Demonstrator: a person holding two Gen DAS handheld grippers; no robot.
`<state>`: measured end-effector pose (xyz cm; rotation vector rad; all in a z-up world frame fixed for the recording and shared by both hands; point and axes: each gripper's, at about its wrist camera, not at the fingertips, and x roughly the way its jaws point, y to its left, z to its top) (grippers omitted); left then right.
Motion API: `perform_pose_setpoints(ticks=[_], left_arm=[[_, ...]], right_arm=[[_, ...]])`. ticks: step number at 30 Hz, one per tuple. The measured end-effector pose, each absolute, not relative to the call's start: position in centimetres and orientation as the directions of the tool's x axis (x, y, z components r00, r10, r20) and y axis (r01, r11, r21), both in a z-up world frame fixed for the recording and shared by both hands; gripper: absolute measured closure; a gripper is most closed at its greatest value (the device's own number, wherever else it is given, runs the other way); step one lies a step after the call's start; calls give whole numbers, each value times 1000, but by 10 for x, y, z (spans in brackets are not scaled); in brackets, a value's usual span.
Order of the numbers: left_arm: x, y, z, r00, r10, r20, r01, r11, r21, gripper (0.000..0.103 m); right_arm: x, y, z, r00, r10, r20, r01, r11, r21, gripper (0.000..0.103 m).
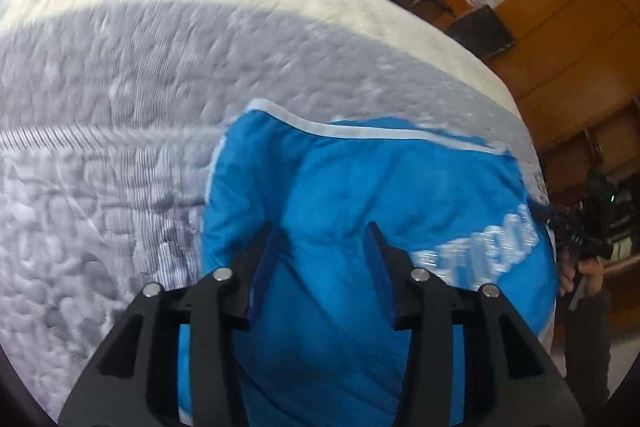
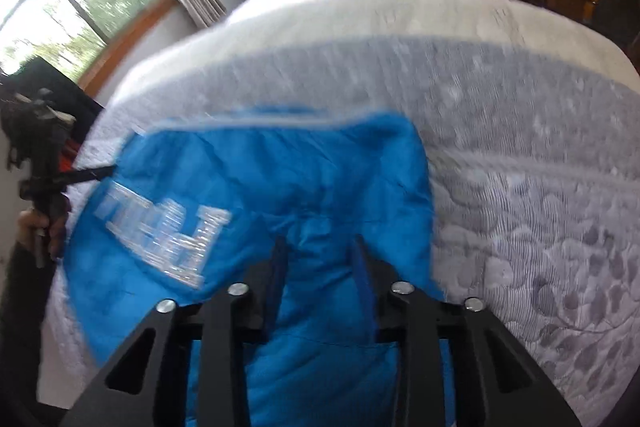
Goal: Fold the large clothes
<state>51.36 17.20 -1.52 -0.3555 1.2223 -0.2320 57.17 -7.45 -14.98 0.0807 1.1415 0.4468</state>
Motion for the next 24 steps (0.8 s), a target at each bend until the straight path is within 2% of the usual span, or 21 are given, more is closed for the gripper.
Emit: perform_pose_setpoints(ticks=[5, 8, 11, 13, 15, 18, 19, 20, 24], left_arm=[[511, 160, -17, 381, -286, -879, 23, 954, -300, 61], [492, 169, 22, 438, -267, -858, 10, 956, -293, 62], [454, 175, 67, 505, -340, -793, 85, 934, -346, 58], [424, 166, 65, 445, -456, -771, 138, 885, -444, 58], [407, 155, 50, 395, -483, -781, 174, 874, -453, 61], [401, 147, 14, 402, -415, -816, 176, 910, -376, 66], [405, 151, 4, 415, -413, -811, 170, 910, -377, 71], [407, 155, 1, 418, -426, -802, 160, 904, -397, 72], [399, 164, 15, 420, -419, -805, 122, 905, -407, 68]], right_arm=[[572, -77, -168, 349, 400, -848, -294, 906, 306, 75], [563, -80, -144, 381, 390, -838, -271, 914, 302, 76], [528, -83, -101, 448, 444, -776, -313, 891, 329, 76], [500, -74, -92, 430, 515, -741, -359, 851, 383, 76], [484, -61, -99, 400, 526, -751, -386, 839, 383, 76], [478, -49, -132, 364, 469, -805, -368, 866, 339, 85], [481, -50, -143, 360, 457, -813, -352, 874, 336, 96], [485, -53, -150, 367, 450, -814, -338, 880, 334, 103], [489, -62, -147, 342, 469, -814, -276, 878, 390, 103]])
